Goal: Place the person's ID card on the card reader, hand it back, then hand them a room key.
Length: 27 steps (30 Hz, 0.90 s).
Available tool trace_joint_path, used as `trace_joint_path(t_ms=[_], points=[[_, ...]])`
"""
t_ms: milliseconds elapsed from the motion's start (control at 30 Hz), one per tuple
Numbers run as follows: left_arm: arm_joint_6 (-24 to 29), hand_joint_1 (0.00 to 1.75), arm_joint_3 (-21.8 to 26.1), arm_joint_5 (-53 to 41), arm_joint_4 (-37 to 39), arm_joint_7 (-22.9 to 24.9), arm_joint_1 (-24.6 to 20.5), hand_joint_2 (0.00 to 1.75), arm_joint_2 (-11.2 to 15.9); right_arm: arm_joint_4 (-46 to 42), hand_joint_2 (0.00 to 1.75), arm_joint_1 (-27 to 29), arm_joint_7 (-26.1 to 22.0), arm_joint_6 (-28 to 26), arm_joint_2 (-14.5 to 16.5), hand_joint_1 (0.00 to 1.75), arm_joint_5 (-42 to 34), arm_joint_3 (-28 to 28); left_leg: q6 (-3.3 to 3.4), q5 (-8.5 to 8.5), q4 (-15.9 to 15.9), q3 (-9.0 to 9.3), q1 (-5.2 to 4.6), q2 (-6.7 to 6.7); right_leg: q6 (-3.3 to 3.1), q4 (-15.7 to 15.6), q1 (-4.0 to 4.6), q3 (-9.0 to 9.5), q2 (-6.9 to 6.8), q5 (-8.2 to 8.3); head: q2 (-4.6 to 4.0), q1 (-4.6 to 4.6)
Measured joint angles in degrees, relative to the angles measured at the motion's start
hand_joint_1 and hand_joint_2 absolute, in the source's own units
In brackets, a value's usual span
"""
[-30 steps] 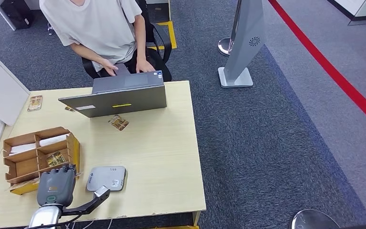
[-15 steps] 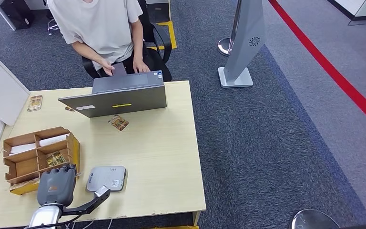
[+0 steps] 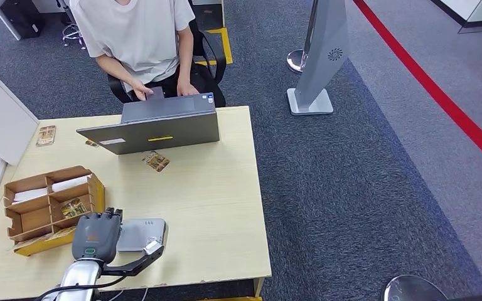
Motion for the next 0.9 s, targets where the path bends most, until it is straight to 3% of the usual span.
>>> trace_joint_path(t_ms=[200, 900], points=[[-0.2, 1.75, -2.6, 0.0, 0.0, 0.3, -0.6, 1.75, -0.3, 0.0, 1.75, 0.0, 0.0, 0.0, 0.1, 0.0, 0.0, 0.2, 0.0, 0.0, 0.0, 0.0, 0.0, 0.01, 0.0, 0.0, 0.0, -0.01, 0.0, 0.0, 0.0, 0.01], [-0.9, 1.75, -3.2, 0.0, 1.3, -0.1, 0.1, 1.75, -0.9, 0.0, 1.75, 0.0, 0.0, 0.0, 0.2, 0.0, -0.8, 0.5, 0.0, 0.0, 0.0, -0.02, 0.01, 0.01, 0.0, 0.0, 0.0, -0.02, 0.0, 0.0, 0.0, 0.0]])
